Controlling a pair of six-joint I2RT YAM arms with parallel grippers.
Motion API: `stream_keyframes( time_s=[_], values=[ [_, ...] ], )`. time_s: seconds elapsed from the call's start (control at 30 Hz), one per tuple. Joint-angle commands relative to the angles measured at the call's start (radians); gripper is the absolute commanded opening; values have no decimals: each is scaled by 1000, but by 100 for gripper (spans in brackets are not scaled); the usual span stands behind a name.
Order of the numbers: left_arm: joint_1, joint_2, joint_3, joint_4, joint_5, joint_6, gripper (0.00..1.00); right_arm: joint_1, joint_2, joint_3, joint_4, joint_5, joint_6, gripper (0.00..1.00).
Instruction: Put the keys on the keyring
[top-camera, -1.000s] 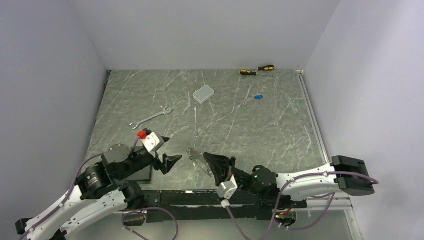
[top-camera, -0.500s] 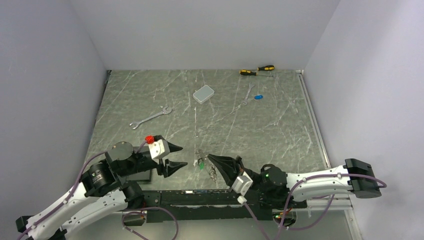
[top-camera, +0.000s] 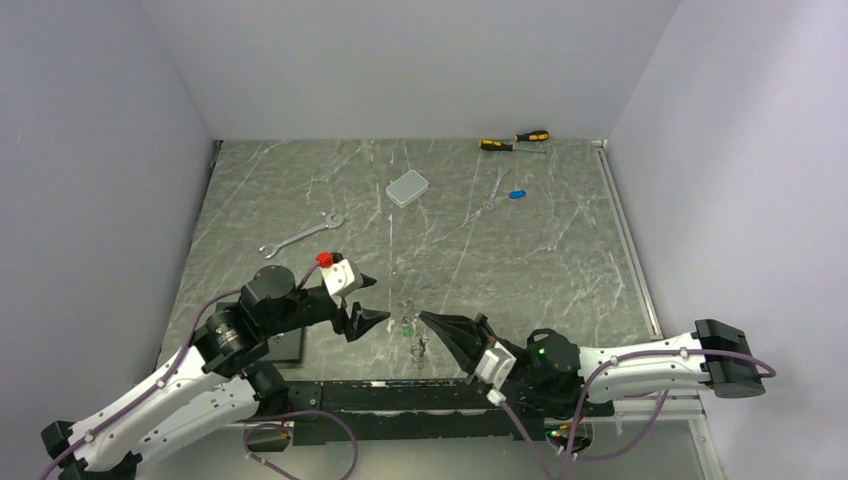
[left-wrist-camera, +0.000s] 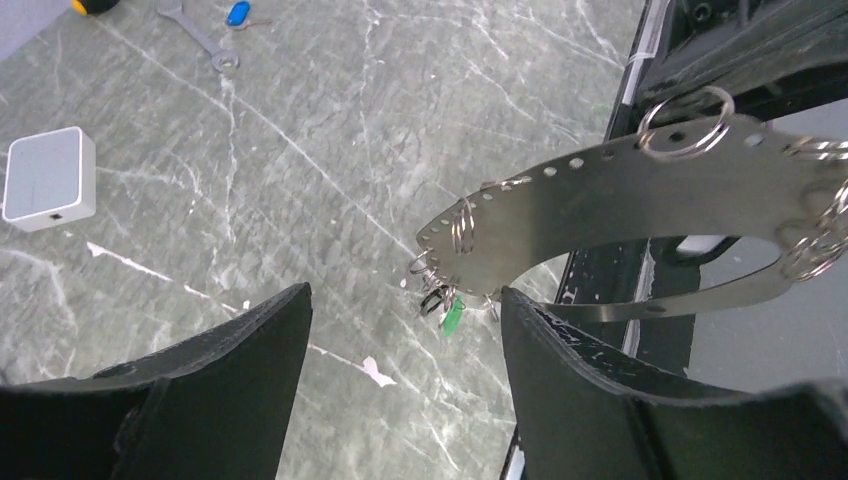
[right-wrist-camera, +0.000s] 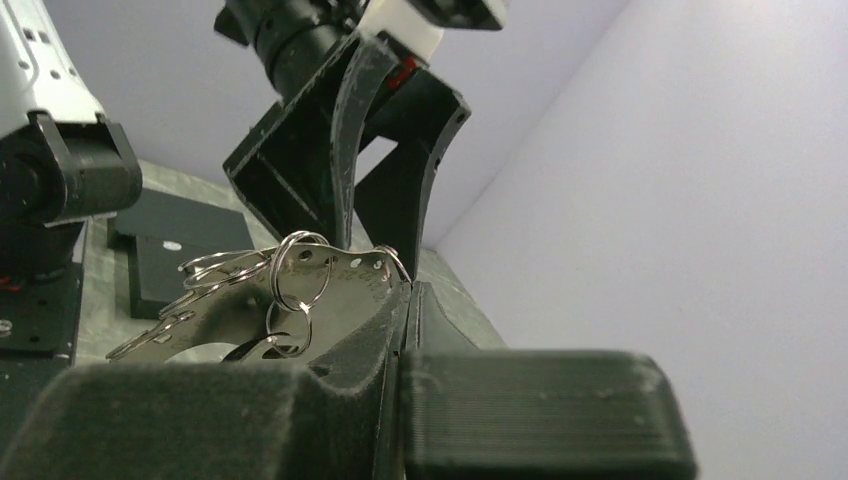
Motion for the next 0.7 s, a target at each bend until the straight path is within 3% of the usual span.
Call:
stream_keyframes(
  time_s=[0.0,0.2,0.4,0.67],
  values=[
    [4,-10,-58,189,55,-18,74,1,-86,-7,61,-32,57,0],
    [4,-32,-190,434,133,-59,72,1,-199,-19,-15,-18,90,0],
    [2,55,-228,636,198,-93,66,1,-262,-40,-38,-14,116,0],
    [-42,164,-201,715,201,-52,63,2,-259,-48,-18,-9,121,0]
  ],
)
